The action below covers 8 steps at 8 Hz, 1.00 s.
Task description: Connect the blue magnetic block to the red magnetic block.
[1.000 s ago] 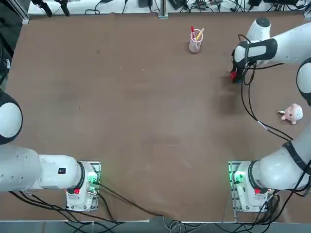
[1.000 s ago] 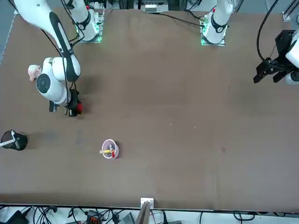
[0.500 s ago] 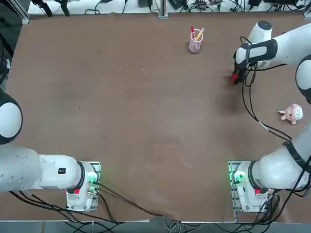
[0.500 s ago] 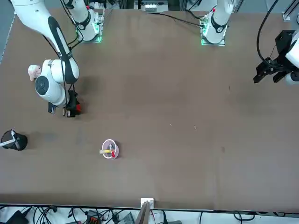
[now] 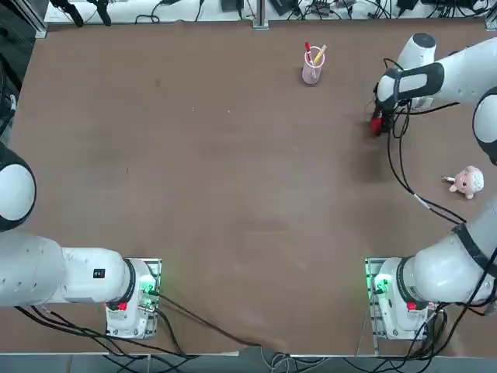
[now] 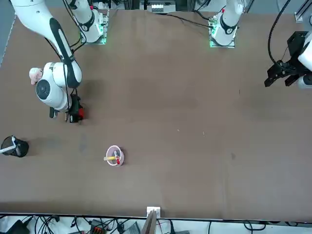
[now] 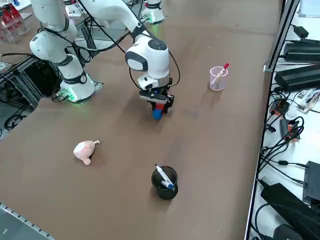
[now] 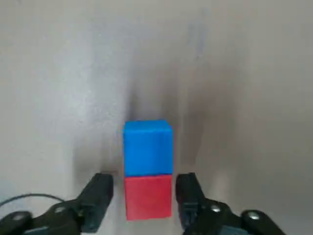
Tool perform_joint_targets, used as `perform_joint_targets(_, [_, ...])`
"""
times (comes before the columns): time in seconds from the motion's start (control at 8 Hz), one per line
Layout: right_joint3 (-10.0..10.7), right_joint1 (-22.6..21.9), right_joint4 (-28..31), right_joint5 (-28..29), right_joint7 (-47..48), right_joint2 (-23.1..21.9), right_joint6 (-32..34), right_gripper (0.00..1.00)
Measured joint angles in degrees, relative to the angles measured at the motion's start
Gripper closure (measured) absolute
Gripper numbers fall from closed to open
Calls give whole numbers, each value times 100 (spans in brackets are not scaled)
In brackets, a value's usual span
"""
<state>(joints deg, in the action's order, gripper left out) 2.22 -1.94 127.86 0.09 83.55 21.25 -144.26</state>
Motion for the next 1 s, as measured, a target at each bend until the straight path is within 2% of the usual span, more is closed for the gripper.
perform_joint_targets(0.12, [-2, 2, -64, 0, -154, -110, 238, 1])
perform_joint_targets(0.38, [-22, 2, -319, 0, -438, -462, 974, 0])
perform_joint_targets(0.62, [-63, 1, -879, 1, -1064, -811, 2059, 0])
perform_joint_targets(1.0, [-87, 8, -2229, 4, -3073, -1043, 3821, 0])
